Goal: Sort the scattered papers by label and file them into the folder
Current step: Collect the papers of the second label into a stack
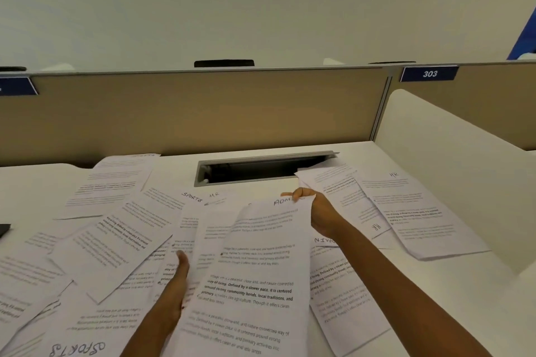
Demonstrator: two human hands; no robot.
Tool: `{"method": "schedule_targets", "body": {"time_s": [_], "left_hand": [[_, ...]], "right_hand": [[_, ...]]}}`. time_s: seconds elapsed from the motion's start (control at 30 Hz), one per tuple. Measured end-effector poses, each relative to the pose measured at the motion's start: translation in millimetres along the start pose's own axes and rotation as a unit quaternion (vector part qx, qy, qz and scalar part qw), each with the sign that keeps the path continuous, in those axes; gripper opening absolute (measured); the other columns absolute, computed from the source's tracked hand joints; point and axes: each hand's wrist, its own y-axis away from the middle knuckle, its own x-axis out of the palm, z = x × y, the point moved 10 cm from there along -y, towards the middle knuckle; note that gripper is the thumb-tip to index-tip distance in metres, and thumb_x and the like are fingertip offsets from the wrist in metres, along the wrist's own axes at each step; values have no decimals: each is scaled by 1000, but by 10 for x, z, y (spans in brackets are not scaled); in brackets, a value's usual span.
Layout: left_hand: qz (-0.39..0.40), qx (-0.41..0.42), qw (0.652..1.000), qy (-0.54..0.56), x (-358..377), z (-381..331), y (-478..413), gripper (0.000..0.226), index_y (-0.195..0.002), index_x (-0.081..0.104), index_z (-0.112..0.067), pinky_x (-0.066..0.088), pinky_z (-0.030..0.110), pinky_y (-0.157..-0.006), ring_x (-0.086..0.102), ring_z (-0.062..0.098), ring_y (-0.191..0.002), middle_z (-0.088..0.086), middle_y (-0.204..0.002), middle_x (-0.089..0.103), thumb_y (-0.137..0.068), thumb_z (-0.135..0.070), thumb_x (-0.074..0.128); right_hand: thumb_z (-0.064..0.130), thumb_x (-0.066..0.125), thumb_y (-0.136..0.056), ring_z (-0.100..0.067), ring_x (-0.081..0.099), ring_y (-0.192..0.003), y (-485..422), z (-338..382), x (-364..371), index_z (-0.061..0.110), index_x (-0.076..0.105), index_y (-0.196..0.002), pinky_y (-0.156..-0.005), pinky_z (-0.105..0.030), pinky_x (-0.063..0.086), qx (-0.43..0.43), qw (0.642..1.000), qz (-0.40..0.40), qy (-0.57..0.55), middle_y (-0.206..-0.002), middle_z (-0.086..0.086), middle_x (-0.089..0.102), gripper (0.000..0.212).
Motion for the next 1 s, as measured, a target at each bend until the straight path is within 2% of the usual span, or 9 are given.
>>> {"method": "schedule_targets", "body": {"time_s": [0.1,0.17,0.23,0.3,0.37,0.43,0.5,0.63,1.0], "left_hand": [[26,-27,999,-31,115,-14,-6,76,-111,53,-12,56,35,-47,69,30,-67,12,-76,72,-61,-69,60],[51,-35,997,-50,132,24,-31,99,-114,54,-6,57,42,-62,69,36,-84,19,-95,71,-31,-46,90],[50,-45,996,-52,155,81,-34,85,-116,54,-3,57,46,-68,67,41,-89,24,-102,68,-42,-19,92],[25,-28,998,-46,141,50,-47,50,-116,54,-2,57,45,-64,68,39,-85,24,-100,69,-68,-2,73],[-10,-11,999,-44,27,38,-120,33,-110,57,-3,58,43,-60,69,36,-80,22,-96,70,-78,3,62],[-26,3,999,-35,-10,9,-129,25,-103,60,-6,58,42,-58,70,34,-76,21,-93,71,-80,4,61],[-38,10,998,-43,-44,-6,-149,23,-102,60,-6,58,42,-59,69,33,-78,20,-94,71,-80,3,61],[-62,25,996,-59,-120,-14,-197,23,-103,59,-6,58,41,-66,67,33,-85,17,-96,69,-81,2,60],[-65,21,996,-61,-181,54,-219,29,-113,56,-5,58,37,-65,65,33,-93,17,-106,66,-85,1,57]], "right_hand": [[5,44,-93,-25,62,-77,-22,-189,-233,10,59,-64,-63,-25,50,18,991,-91,101,-88,-7,65,33],[3,45,-92,-20,60,-74,-10,-234,-322,11,57,-67,-63,-23,47,12,979,-128,159,-84,-3,64,29],[2,50,-90,-12,58,-71,30,-216,-364,10,58,-76,-59,-13,45,-24,956,-138,258,-81,0,62,18],[4,56,-87,-10,56,-68,70,-231,-425,5,59,-85,-57,-11,46,-60,908,-146,388,-80,-3,61,4],[12,58,-86,-20,59,-75,87,-347,-485,4,59,-87,-66,-30,51,-46,861,-138,487,-87,-9,62,9],[32,55,-86,-29,50,-116,114,-579,-609,6,49,-119,-99,-48,42,52,773,-117,622,-124,-16,52,42],[50,51,-85,-31,17,-140,208,-745,-793,14,20,-143,-111,-53,18,152,692,-107,697,-149,-14,21,75],[55,45,-86,-32,16,-140,304,-783,-911,15,17,-143,-111,-52,20,163,697,-139,684,-151,-13,18,74],[9,36,-95,-17,61,-94,333,-344,-864,9,37,-131,-81,-27,49,7,619,-187,763,-111,-5,59,36]]}}
